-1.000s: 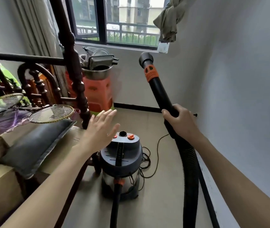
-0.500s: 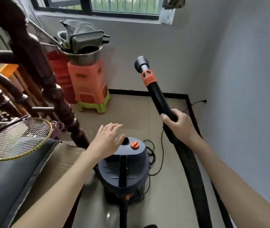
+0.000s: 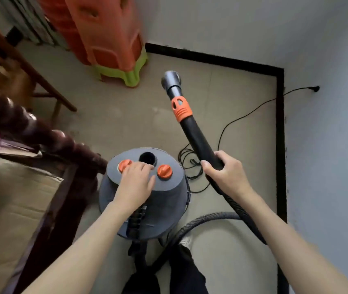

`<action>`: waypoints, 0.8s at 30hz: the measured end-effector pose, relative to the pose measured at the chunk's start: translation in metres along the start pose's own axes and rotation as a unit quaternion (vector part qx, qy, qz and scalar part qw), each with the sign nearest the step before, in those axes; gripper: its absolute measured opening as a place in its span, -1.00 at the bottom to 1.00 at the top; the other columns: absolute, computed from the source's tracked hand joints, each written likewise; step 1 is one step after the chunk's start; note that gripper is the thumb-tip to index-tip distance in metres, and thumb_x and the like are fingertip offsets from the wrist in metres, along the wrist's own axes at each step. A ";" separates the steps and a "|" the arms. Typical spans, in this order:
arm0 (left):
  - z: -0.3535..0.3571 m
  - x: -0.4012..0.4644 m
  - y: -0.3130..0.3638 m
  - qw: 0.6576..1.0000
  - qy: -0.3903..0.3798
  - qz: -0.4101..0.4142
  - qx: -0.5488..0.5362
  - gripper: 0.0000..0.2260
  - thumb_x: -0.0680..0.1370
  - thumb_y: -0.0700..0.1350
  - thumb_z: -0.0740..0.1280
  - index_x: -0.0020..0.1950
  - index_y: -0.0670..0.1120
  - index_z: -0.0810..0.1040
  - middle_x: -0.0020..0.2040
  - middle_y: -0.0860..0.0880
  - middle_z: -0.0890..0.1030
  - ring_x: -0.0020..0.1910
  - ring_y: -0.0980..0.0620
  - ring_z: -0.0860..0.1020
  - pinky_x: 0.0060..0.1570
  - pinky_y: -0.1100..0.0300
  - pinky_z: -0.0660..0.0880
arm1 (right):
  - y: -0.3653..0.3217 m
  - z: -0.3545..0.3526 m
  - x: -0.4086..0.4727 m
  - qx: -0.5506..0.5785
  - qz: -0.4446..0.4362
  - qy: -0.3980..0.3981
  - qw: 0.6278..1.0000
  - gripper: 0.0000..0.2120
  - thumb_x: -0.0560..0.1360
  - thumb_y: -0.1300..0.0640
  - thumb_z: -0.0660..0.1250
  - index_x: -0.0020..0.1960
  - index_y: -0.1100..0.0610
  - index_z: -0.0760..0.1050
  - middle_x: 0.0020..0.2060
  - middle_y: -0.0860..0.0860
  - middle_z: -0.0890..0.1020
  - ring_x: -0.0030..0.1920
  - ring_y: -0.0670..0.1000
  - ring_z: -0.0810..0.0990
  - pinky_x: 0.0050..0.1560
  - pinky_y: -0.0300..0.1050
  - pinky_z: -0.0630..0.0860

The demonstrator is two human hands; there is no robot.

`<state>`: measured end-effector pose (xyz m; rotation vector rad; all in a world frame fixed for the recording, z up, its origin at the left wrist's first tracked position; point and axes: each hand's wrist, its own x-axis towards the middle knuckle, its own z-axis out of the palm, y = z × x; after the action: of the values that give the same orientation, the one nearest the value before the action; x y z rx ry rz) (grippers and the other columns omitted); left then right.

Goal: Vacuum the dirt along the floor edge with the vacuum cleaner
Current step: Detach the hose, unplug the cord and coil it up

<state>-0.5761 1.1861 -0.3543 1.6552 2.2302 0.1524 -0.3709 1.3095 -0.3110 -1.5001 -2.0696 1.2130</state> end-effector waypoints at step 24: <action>0.094 0.073 0.019 0.976 0.008 -0.118 0.181 -0.69 0.55 0.02 0.25 -0.29 -0.14 0.56 -0.32 -0.07 0.55 -0.22 -0.11 0.45 -0.22 0.06 0.27 | 0.072 0.056 0.040 0.054 0.061 -0.023 0.996 -0.88 0.46 0.07 0.43 -0.14 -0.01 0.48 -0.37 -0.21 0.55 -0.29 -0.29 0.50 -0.27 -0.43 0.36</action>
<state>-0.5443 1.2493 -0.4524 1.5368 2.5600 -0.3221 -0.3798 1.3259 -0.4086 -1.5807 -1.9314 1.3933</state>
